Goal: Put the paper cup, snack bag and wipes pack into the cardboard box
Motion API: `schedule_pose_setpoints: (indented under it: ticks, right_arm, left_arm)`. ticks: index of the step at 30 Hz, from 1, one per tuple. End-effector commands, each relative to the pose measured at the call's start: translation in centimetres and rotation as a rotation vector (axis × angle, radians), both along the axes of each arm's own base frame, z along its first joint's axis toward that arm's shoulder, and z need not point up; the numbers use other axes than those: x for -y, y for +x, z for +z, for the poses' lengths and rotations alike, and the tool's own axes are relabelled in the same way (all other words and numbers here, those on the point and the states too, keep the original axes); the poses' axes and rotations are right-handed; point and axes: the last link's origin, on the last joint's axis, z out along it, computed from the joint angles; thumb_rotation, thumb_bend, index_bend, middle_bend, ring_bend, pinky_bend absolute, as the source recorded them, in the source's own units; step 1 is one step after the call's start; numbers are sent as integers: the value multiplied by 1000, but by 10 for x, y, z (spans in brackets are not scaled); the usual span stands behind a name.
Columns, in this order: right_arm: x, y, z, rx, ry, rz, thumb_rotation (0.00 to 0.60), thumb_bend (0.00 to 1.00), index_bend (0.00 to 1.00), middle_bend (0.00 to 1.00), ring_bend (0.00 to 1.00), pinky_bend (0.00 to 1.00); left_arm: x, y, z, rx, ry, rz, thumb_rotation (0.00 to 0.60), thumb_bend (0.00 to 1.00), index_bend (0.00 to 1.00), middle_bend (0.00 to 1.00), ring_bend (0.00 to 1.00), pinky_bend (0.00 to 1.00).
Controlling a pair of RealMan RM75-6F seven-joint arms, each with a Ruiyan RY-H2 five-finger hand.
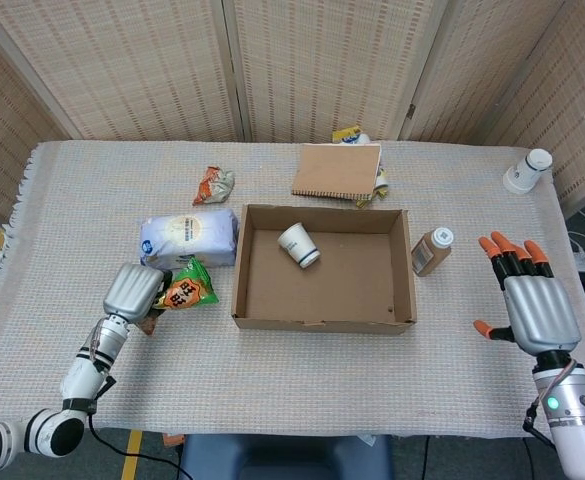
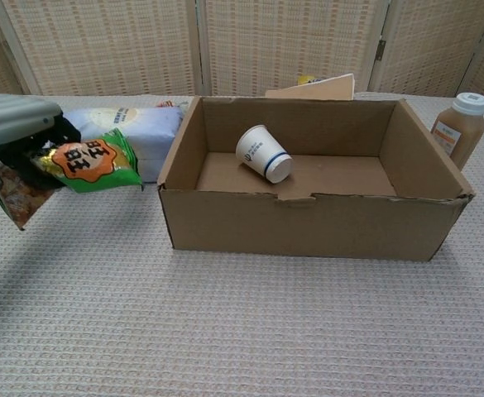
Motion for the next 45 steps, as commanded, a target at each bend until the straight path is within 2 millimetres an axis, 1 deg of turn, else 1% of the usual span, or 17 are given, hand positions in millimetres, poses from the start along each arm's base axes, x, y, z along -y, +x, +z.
schedule_pose_setpoints:
  ticks: [1,4,7,9,10,12,20,26,30,36,37,38,39,40,41,42,45]
  right_arm:
    - [-1,1,0,1,1,3,600,43,66,0,0,0]
    - [-1,3,1,5,-2,9,600,44,66,0,0,0]
    - [-2,3,1,6,-2,11,600,44,66,0,0,0]
    - [-3,5,0,19,1,11,600,43,66,0,0,0]
    - [-3,5,1,27,3,12,600,44,66,0,0,0]
    - [-4,7,2,31,4,18,600,44,66,0,0,0]
    - [-5,7,8,38,-12,21,600,44,65,0,0,0]
    - [-4,6,10,40,-16,17,600,43,65,0,0,0]
    - [-4,5,10,39,-13,15,600,44,65,0,0,0]
    - [-3,5,8,36,-9,15,600,44,65,0,0,0]
    - [-3,5,8,35,-8,15,600,44,65,0,0,0]
    - [-3,5,8,35,-8,15,600,44,65,0,0,0]
    - [-3,5,8,35,-8,16,600,44,65,0,0,0]
    - [-3,5,8,34,-8,16,600,44,65,0,0,0]
    - [-3,5,8,34,-8,15,600,44,65,0,0,0]
    - [-3,5,8,34,-8,14,600,43,65,0,0,0]
    - [-3,4,8,33,-9,15,600,44,65,0,0,0]
  left_arm:
    - [1,25,46,-28,92,-76,600,458,823,966,823,944]
    - [-2,47,64,-40,111,-127,600,458,824,966,823,944]
    - [-3,52,66,-42,113,-137,600,458,824,966,823,944]
    - [-6,68,71,-45,119,-175,600,458,824,966,822,944]
    - [-8,84,73,-46,119,-208,600,458,824,966,822,944]
    - [-11,129,67,-40,101,-309,600,458,824,966,822,944]
    - [-19,199,21,61,39,-338,600,458,825,966,822,945]
    - [-25,226,-24,126,43,-331,600,458,824,966,822,944]
    - [-30,233,-48,159,62,-316,600,458,824,966,822,945]
    - [-36,235,-73,234,101,-252,600,454,806,948,808,930]
    - [-36,233,-77,250,86,-233,600,439,766,907,772,902]
    - [-36,230,-83,236,48,-209,600,394,635,771,659,811]
    - [-35,228,-86,223,14,-199,600,318,380,521,449,635]
    - [-35,226,-87,221,-17,-187,600,274,235,360,313,514]
    - [-35,225,-88,218,-36,-174,600,222,75,161,142,344]
    - [-35,224,-87,218,-46,-166,600,192,5,49,44,223]
    - [-36,224,-84,255,-53,-153,600,150,0,0,0,91]
